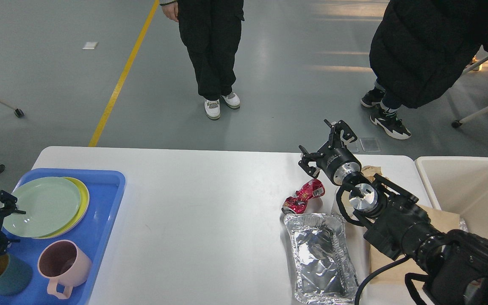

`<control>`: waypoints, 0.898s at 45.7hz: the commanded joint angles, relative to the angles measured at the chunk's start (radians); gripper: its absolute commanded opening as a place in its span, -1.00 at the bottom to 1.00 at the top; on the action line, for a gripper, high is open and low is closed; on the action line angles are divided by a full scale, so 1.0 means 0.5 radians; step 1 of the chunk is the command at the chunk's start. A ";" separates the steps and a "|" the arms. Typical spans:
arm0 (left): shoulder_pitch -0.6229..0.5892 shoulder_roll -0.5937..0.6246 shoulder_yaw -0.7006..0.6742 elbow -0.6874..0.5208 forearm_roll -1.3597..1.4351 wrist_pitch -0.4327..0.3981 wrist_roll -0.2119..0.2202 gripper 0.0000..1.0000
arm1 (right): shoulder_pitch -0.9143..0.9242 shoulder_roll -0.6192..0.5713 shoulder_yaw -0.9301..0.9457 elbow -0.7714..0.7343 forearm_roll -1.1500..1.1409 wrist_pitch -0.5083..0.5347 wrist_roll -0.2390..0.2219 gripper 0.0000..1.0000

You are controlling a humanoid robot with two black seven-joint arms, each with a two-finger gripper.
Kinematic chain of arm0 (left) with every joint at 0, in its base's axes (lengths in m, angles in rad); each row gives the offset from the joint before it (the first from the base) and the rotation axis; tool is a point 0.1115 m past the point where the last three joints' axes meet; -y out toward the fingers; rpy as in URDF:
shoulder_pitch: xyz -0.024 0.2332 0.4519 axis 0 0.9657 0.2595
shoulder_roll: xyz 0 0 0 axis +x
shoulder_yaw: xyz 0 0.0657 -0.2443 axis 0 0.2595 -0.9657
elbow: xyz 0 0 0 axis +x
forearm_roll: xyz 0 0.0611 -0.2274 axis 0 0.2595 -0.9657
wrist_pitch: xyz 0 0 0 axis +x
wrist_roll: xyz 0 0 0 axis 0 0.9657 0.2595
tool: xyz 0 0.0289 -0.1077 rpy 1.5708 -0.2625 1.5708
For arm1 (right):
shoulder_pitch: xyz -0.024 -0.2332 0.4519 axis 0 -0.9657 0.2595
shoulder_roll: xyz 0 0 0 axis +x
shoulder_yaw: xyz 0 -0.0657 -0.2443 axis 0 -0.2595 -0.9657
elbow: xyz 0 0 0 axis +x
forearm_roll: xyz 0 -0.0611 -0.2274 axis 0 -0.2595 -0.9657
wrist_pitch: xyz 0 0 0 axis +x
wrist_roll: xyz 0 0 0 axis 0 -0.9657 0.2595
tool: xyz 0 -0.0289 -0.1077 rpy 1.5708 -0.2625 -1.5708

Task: Tidy desktop
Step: 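Press the green plate down onto the yellow plate and open the left gripper, then raise the left gripper up and away from the tray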

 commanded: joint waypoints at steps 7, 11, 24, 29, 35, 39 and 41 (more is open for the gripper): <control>-0.005 0.003 -0.001 0.000 0.000 0.005 0.003 0.38 | 0.000 -0.001 0.000 0.000 -0.001 0.000 0.000 1.00; -0.014 0.003 -0.001 0.000 0.000 0.005 0.003 0.40 | 0.000 0.002 0.000 0.000 -0.001 0.000 0.000 1.00; -0.103 0.024 -0.001 -0.003 0.000 -0.025 0.031 0.46 | 0.000 -0.001 0.000 0.000 -0.001 0.000 0.000 1.00; -0.158 0.043 -0.001 -0.006 0.000 -0.056 0.037 0.47 | 0.000 -0.001 0.000 0.000 -0.001 0.000 0.000 1.00; -0.226 0.120 -0.001 -0.015 0.000 -0.114 0.037 0.47 | 0.000 0.002 0.000 0.000 -0.001 0.000 0.000 1.00; -0.284 0.126 -0.001 -0.015 0.000 -0.121 0.037 0.47 | -0.003 -0.001 0.000 0.000 -0.001 0.000 0.000 1.00; -0.336 0.138 -0.001 -0.012 0.000 -0.121 0.037 0.48 | 0.000 -0.001 0.000 0.000 -0.001 0.000 0.000 1.00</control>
